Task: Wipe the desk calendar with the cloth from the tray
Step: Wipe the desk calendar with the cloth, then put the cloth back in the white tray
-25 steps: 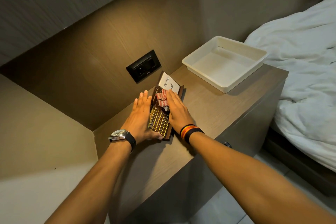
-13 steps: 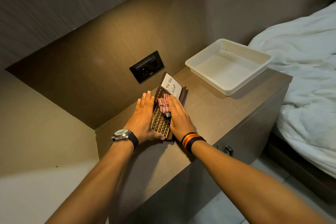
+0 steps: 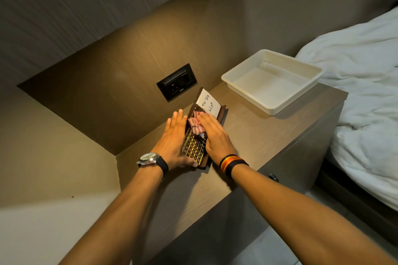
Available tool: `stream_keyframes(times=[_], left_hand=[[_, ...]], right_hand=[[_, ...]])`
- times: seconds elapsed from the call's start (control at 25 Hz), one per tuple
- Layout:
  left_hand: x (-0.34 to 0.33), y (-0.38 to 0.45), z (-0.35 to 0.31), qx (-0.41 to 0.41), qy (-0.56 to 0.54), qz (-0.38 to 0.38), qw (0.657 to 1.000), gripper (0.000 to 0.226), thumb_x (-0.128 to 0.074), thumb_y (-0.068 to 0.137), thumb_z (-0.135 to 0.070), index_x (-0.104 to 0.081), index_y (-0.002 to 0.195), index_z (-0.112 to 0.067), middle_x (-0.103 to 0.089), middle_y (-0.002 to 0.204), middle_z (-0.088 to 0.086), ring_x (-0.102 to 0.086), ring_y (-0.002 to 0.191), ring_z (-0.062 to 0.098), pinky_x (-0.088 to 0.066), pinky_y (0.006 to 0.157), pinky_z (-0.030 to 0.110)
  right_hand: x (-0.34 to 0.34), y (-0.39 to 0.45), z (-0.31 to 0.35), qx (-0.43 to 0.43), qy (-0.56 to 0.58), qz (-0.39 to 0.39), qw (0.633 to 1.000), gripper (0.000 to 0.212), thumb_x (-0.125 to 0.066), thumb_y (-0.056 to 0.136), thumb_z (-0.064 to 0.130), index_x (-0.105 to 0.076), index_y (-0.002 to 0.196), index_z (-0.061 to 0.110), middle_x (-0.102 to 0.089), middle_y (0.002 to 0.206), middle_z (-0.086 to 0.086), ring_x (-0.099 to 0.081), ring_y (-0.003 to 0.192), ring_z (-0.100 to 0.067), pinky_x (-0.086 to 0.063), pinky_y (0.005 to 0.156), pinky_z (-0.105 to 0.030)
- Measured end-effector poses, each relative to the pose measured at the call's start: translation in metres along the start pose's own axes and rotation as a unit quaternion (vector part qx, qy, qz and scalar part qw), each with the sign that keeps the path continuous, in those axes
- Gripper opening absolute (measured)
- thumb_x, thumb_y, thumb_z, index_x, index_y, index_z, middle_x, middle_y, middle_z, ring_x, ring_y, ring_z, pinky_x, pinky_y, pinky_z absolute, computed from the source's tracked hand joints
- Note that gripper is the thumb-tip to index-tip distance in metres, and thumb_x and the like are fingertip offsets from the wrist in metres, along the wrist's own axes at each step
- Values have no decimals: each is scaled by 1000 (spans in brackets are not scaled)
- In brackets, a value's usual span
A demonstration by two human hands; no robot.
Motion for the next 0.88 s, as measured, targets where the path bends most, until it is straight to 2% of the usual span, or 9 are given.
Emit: stream_keyframes(times=[0.16, 0.36, 0.48, 0.56, 0.64, 0.72, 0.88], left_hand=[[-5, 0, 3, 6, -6, 11, 1000, 161, -99, 50, -53, 10, 162, -15, 21, 170, 7, 26, 154, 23, 11, 127, 41], [0, 4, -1, 15, 32, 5, 999, 163, -98, 48, -55, 9, 163, -11, 19, 171, 13, 24, 154, 25, 15, 123, 37], [7, -1, -10, 27, 69, 16, 997, 166, -90, 49, -71, 16, 161, -11, 29, 167, 10, 27, 154, 27, 19, 122, 38], [19, 5, -17, 20, 88, -7, 996, 167, -78, 48, -86, 20, 160, -11, 33, 163, 9, 29, 153, 27, 21, 122, 39], [32, 15, -32, 6, 96, -30, 995, 165, -71, 50, -92, 20, 160, -10, 31, 165, 11, 29, 153, 27, 21, 122, 41], [42, 30, -52, -3, 91, -54, 994, 163, -67, 51, -95, 18, 161, -10, 28, 167, 12, 28, 154, 27, 20, 123, 40], [25, 64, -107, -16, 64, -56, 996, 161, -63, 52, -97, 14, 162, -8, 23, 170, 14, 23, 156, 29, 17, 124, 42]], right_hand=[[-9, -16, 3, -9, 17, 26, 999, 80, -60, 90, -6, -26, 158, 18, -32, 163, -4, -17, 155, -23, -22, 123, -40], [-2, -9, -2, -16, 13, 52, 998, 80, -58, 86, -11, -31, 157, 13, -35, 162, -8, -25, 152, -26, -28, 122, -46], [21, -13, 6, 9, 24, 77, 997, 79, -56, 89, -7, -29, 158, 19, -35, 162, -6, -25, 152, -22, -28, 122, -45], [59, 0, -3, 0, 12, 51, 999, 76, -54, 91, -4, -28, 159, 18, -33, 163, -8, -24, 153, -23, -25, 123, -44], [97, 24, -17, -16, -35, 31, 999, 75, -52, 91, -7, -28, 158, 14, -32, 163, -10, -24, 153, -26, -24, 123, -46], [129, 52, -27, 8, -103, 23, 994, 75, -49, 88, -15, -32, 156, 11, -36, 161, -12, -30, 150, -28, -27, 122, -46], [179, 81, -68, 30, -207, 81, 975, 72, -47, 92, -16, -32, 156, 13, -36, 161, -8, -30, 150, -27, -24, 121, -37]])
Point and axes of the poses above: each hand's wrist, its own y-axis towards the middle knuckle, its own x-axis out of the back of the hand, z = x × y, the point moved 8 cm from there along y, towards the middle knuckle
